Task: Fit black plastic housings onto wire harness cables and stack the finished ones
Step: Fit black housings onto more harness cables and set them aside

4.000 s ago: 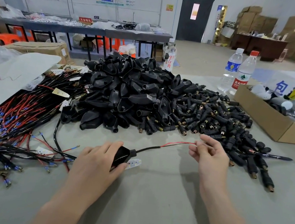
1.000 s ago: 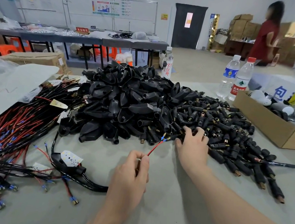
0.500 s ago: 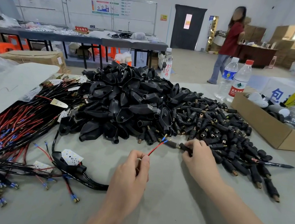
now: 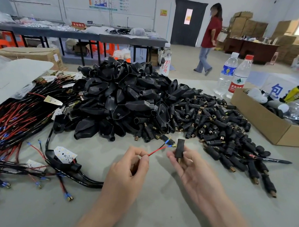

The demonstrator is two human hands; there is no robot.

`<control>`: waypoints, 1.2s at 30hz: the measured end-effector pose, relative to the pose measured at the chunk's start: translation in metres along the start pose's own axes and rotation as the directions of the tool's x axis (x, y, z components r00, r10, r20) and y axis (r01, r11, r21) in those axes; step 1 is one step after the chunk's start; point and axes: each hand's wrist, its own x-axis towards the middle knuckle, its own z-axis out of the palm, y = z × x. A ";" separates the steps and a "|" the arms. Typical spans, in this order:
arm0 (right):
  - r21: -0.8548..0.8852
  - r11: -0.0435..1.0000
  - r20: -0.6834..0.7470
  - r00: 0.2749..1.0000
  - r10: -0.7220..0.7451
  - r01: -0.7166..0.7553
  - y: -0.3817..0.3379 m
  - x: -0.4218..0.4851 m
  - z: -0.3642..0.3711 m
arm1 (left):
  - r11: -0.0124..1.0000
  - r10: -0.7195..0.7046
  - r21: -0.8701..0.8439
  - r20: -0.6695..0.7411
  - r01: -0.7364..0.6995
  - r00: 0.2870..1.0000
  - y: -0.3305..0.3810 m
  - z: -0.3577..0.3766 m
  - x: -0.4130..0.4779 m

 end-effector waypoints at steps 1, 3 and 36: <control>-0.008 1.000 0.013 1.000 0.020 -0.020 -0.001 -0.001 0.000 | 1.000 0.002 0.006 0.016 -0.002 1.000 0.000 0.001 -0.001; -0.042 0.998 0.018 0.999 0.038 -0.037 -0.001 -0.002 -0.002 | 1.000 -0.003 0.012 0.038 0.002 0.999 -0.001 0.001 -0.002; -0.209 0.964 -0.043 0.984 -0.174 0.162 -0.006 0.003 -0.001 | 0.997 0.008 -0.072 -0.039 -0.011 0.999 -0.002 0.000 -0.001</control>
